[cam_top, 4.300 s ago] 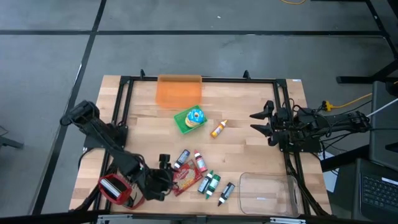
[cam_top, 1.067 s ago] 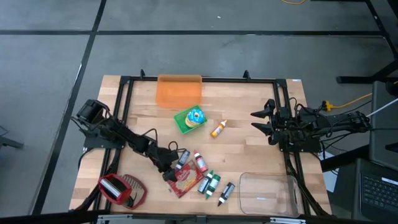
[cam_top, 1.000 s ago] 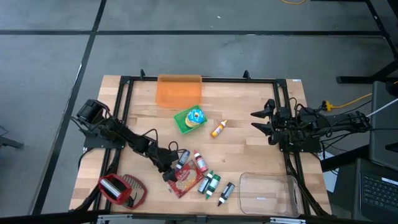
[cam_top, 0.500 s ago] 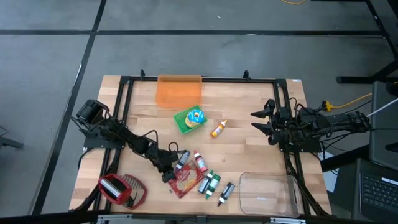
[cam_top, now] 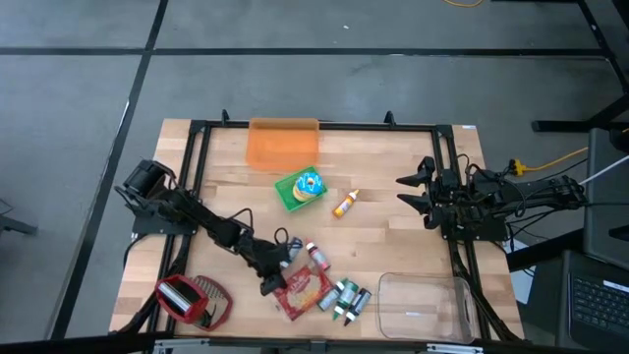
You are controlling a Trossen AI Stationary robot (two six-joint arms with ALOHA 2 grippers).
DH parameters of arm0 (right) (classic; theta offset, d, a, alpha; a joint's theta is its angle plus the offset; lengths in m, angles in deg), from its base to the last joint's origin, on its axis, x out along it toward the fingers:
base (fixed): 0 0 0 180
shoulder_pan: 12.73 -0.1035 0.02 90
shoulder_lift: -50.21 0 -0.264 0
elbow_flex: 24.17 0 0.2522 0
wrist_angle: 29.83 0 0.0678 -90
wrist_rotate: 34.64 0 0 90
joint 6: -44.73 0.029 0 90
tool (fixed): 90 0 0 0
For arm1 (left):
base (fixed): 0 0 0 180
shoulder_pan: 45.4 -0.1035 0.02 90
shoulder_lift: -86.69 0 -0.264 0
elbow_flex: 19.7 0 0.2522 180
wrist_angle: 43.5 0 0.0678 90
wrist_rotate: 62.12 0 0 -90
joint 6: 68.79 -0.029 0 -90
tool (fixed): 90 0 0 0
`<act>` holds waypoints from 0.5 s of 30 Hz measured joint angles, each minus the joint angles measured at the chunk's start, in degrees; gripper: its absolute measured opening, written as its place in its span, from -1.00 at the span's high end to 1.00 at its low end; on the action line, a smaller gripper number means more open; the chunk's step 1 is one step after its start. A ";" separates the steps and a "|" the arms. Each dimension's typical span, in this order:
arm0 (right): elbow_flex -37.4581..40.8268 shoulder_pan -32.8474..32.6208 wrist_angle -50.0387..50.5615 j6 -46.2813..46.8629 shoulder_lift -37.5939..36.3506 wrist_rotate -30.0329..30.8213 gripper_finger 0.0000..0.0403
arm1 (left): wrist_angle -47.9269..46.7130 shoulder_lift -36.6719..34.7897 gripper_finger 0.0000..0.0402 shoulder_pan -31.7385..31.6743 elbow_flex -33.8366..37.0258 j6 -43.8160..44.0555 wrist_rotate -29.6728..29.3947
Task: Pick & Place Food Item
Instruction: Put the red popcorn bag into the orange bin
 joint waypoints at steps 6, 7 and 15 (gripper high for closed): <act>0.02 0.00 0.02 0.07 0.00 0.00 -0.06 | 0.07 -0.09 0.97 -0.11 -3.13 -3.64 -0.29; 0.02 0.00 0.02 0.07 0.00 0.00 -0.06 | 0.13 -0.12 0.97 -0.17 -3.59 -4.39 -0.40; 0.01 0.00 0.02 0.13 0.00 0.00 -0.06 | 0.26 -0.20 0.98 -3.90 -7.17 -12.84 -7.05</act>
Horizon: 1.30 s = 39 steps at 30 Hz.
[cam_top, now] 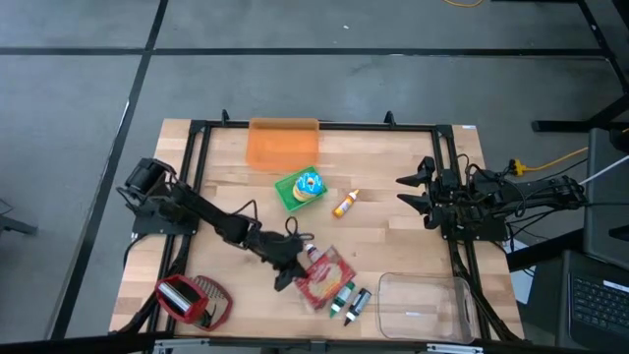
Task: Pick & Place Food Item
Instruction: Put the red popcorn bag into the orange bin
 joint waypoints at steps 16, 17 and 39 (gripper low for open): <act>0.00 0.00 0.39 0.37 0.00 -0.87 -0.06 | -18.05 -25.62 0.98 -18.26 -1.49 -24.50 -13.13; -0.01 0.00 0.37 0.40 0.00 -0.87 -0.06 | -18.73 -27.50 0.98 -19.86 -1.49 -25.80 -13.84; 0.00 0.00 0.26 1.27 0.00 -0.90 -0.06 | -30.95 -26.60 0.98 -53.46 -1.47 -37.81 -6.71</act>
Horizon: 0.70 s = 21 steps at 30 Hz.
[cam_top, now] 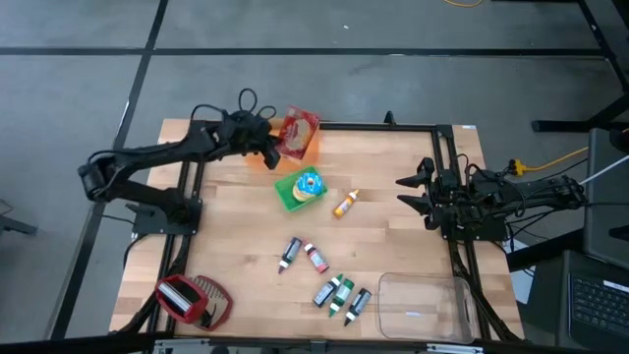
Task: Pick & Place Food Item
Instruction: Put the red popcorn bag into the orange bin
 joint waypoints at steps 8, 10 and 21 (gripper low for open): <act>0.00 0.00 0.04 -0.28 0.00 0.00 -0.06 | 6.11 7.89 0.98 -4.42 0.02 -1.91 0.88; 0.00 0.00 0.07 -0.48 0.01 -0.02 -0.06 | 7.35 9.38 0.98 -5.62 0.02 -1.87 0.81; -0.02 0.00 0.12 -1.01 1.75 0.00 -0.06 | 1.54 11.28 0.98 -9.16 0.02 -6.28 -1.06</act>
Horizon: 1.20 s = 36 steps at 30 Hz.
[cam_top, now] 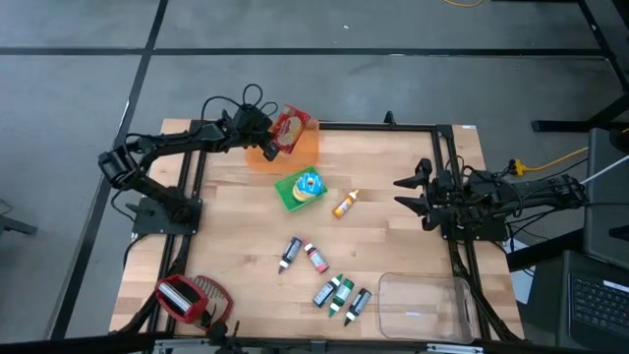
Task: Pick & Place Food Item
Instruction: Put the red popcorn bag into the orange bin, then put the pink food coloring into the transparent bin
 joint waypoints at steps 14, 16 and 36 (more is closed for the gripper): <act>0.02 0.02 0.01 -0.13 0.63 0.96 -0.06 | -11.69 -0.02 0.97 0.02 -0.02 -3.97 3.43; 0.02 0.02 0.01 -0.13 0.63 1.01 -0.06 | -12.71 -0.02 0.96 -0.02 -0.02 -3.91 4.59; 0.01 0.02 0.01 -1.44 0.63 1.11 -0.06 | 0.42 -1.94 0.09 3.95 -0.11 -3.52 -0.08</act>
